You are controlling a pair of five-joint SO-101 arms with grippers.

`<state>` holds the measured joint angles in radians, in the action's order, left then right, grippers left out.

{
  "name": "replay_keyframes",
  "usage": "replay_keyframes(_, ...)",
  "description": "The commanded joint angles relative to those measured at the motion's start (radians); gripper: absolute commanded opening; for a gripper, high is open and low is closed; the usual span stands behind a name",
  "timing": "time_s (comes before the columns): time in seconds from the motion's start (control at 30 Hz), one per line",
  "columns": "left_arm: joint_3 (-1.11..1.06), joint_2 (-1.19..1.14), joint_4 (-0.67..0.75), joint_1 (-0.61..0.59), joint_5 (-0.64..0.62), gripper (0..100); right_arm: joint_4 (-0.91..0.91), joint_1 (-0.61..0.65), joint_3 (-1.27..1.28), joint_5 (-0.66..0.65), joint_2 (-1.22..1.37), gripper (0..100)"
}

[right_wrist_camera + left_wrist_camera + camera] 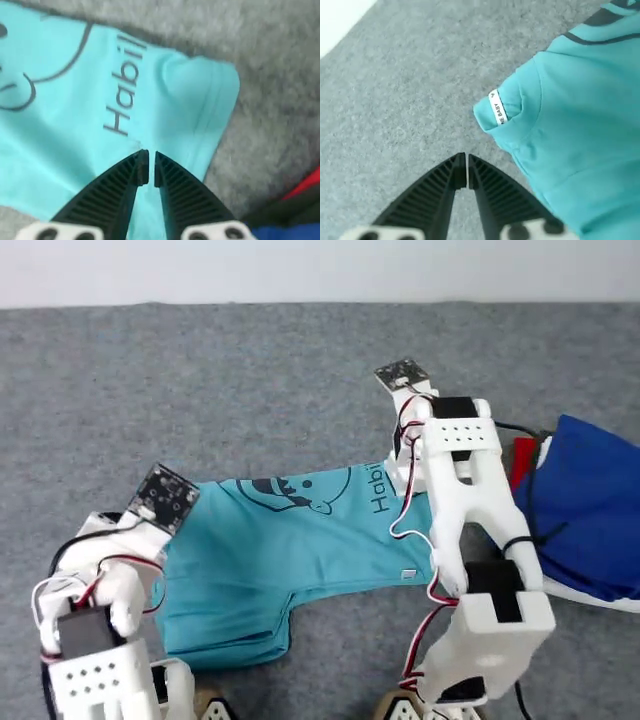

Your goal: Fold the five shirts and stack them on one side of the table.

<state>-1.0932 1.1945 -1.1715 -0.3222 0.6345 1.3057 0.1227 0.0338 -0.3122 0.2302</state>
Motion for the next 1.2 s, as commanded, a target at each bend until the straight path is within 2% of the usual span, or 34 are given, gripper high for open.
replay_keyframes(0.0,0.035,-0.117,0.072,-0.005,-0.049,1,-0.047,0.012,-0.051,0.009,-0.001,0.9)
replay_keyframes(0.27,0.314,-0.571,0.051,0.000,-0.109,2,-0.071,0.010,-0.051,0.009,0.004,3.8)
replay_keyframes(0.43,0.504,-0.835,-0.031,0.002,-0.132,16,-0.148,0.010,-0.051,0.005,0.036,4.9)
replay_keyframes(0.63,0.727,-1.053,-0.124,0.041,-0.144,17,-0.189,0.012,-0.100,0.006,0.162,3.6)
replay_keyframes(0.87,0.854,-1.247,-0.152,0.124,-0.149,17,-0.097,0.005,-0.313,0.002,0.363,3.6)
replay_keyframes(1.17,1.063,-1.565,-0.175,0.021,-0.175,17,0.116,-0.074,-0.707,0.000,0.654,3.6)
